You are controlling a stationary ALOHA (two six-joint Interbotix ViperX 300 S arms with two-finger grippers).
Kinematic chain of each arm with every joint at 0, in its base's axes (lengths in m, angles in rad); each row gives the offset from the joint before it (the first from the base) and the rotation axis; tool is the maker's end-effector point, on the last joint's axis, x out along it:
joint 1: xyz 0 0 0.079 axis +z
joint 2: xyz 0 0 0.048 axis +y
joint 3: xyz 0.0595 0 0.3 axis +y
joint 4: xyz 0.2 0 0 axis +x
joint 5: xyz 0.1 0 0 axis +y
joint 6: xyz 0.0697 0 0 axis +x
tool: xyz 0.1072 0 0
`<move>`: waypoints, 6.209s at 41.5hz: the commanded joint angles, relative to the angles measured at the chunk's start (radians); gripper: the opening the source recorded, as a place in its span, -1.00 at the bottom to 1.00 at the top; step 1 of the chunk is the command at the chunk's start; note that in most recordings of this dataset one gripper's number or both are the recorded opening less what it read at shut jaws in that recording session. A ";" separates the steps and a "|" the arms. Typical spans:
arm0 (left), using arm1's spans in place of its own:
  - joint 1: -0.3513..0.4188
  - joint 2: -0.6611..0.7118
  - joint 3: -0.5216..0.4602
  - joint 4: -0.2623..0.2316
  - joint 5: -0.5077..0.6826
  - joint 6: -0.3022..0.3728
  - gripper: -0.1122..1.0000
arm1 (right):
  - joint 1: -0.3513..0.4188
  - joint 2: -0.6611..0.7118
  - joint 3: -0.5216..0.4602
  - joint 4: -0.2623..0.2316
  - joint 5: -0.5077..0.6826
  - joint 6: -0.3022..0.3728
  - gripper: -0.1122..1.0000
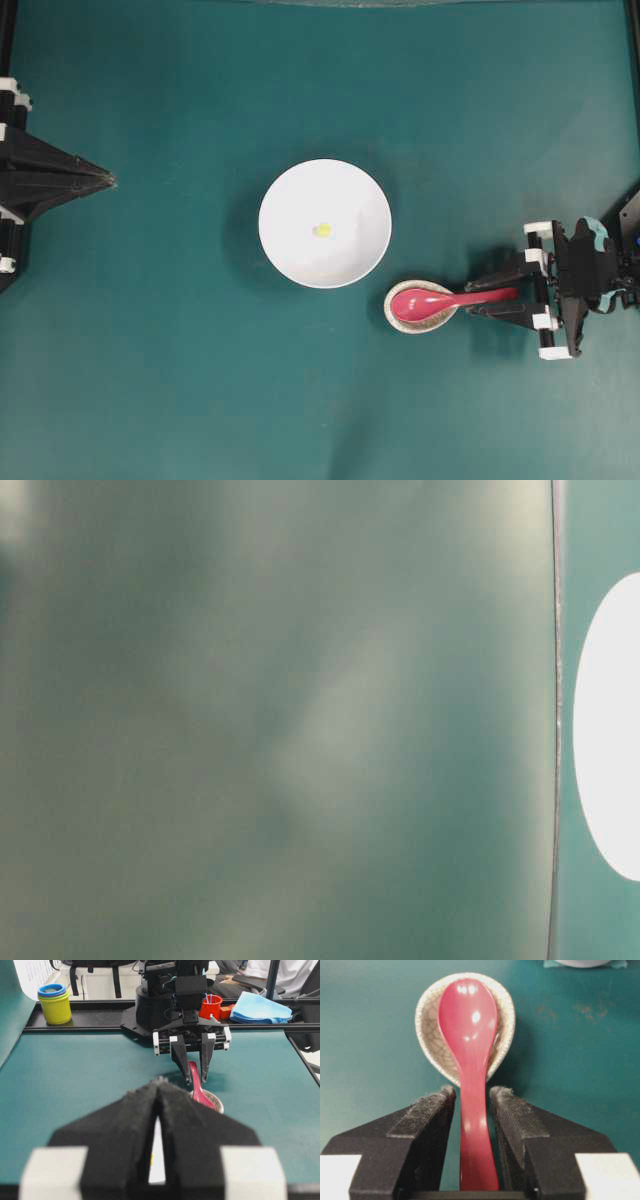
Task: Scoop the yellow hexagonal prism block from the bowl with a spoon using the right arm.
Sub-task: 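Close the right gripper on the red spoon handle, then lift the red spoon out of the rest and swing it over the bowl, then lower the spoon bowl into the white bowl beside the yellow block, then push the spoon under the yellow hexagonal block and scoop it up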
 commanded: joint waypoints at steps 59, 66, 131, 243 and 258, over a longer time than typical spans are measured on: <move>0.002 0.009 -0.021 0.003 -0.011 0.002 -0.78 | -0.140 -0.459 -0.063 0.002 0.417 -0.130 -0.36; 0.002 0.009 -0.023 0.002 -0.012 0.002 -0.78 | -0.244 -0.595 -0.130 0.000 0.660 -0.209 -0.36; 0.002 0.009 -0.023 0.002 0.017 0.003 -0.78 | -0.739 -0.307 -0.988 -0.121 2.062 -0.272 -0.36; 0.002 -0.002 -0.025 0.002 0.026 0.002 -0.78 | -0.681 -0.133 -0.988 -0.115 1.697 -0.272 -0.36; 0.002 -0.002 -0.025 0.002 0.025 0.000 -0.78 | -0.657 -0.222 -0.850 -0.086 1.526 -0.265 -0.36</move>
